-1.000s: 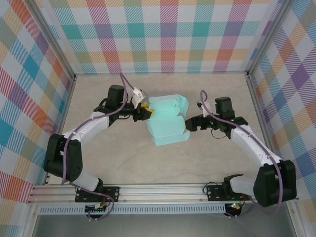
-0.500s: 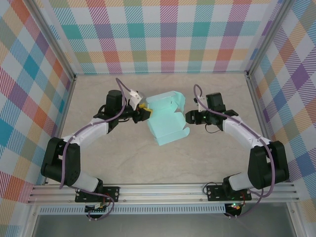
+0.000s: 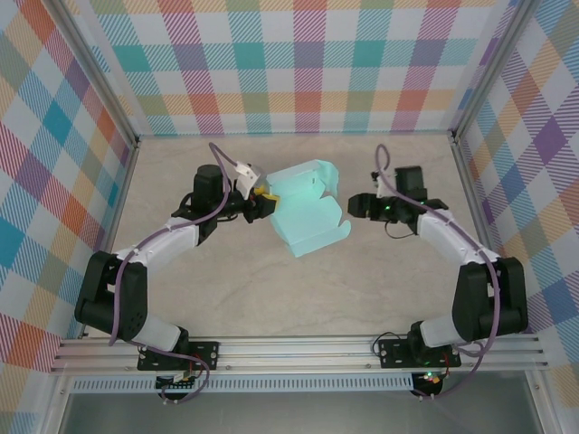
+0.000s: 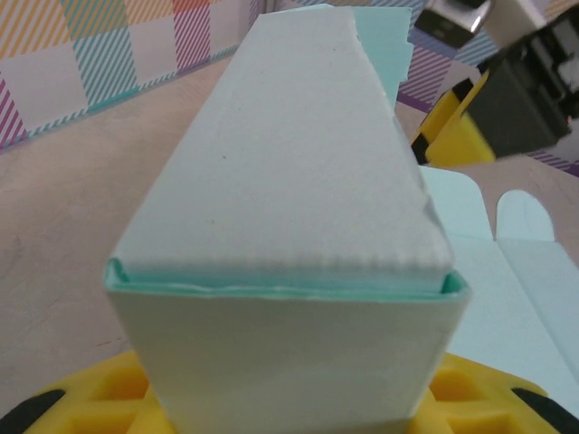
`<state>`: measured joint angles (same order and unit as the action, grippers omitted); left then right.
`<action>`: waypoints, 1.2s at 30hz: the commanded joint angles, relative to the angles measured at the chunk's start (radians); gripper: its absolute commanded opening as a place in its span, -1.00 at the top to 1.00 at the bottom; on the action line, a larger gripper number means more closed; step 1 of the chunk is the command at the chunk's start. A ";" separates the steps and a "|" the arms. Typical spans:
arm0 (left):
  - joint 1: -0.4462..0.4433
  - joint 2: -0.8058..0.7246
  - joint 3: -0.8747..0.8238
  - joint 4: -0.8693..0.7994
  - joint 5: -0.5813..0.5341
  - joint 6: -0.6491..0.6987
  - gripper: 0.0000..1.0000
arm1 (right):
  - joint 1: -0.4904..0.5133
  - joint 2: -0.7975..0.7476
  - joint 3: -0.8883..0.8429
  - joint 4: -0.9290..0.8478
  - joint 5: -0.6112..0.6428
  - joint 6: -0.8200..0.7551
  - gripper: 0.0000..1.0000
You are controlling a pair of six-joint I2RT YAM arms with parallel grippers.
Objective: Fold the paper box
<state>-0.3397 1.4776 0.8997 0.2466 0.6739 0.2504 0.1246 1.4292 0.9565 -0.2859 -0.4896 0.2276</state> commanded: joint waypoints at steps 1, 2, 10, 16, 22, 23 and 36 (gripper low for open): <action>-0.008 -0.010 -0.012 0.045 0.001 -0.003 0.85 | -0.053 0.005 0.095 -0.135 -0.311 -0.062 -0.31; -0.008 -0.008 -0.010 0.048 0.005 -0.011 0.85 | -0.047 0.011 0.108 -0.162 -0.336 -0.078 -0.33; -0.012 -0.022 -0.013 0.072 0.013 -0.048 0.85 | 0.029 0.058 0.123 -0.162 -0.343 -0.083 -0.44; -0.012 -0.045 -0.038 0.094 -0.004 -0.069 0.85 | 0.069 0.137 0.141 -0.139 -0.247 -0.003 0.20; -0.013 -0.064 -0.062 0.130 -0.001 -0.089 0.85 | 0.069 0.212 0.171 -0.144 -0.193 0.116 0.50; -0.015 -0.066 -0.065 0.135 0.000 -0.089 0.85 | 0.068 0.222 0.174 -0.141 -0.193 0.144 0.50; -0.045 -0.045 -0.087 0.140 0.020 -0.010 0.85 | 0.036 0.334 0.258 -0.156 -0.329 0.332 0.32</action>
<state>-0.3580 1.4406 0.8150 0.3511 0.6273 0.2062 0.1738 1.7554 1.1725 -0.4225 -0.7776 0.5282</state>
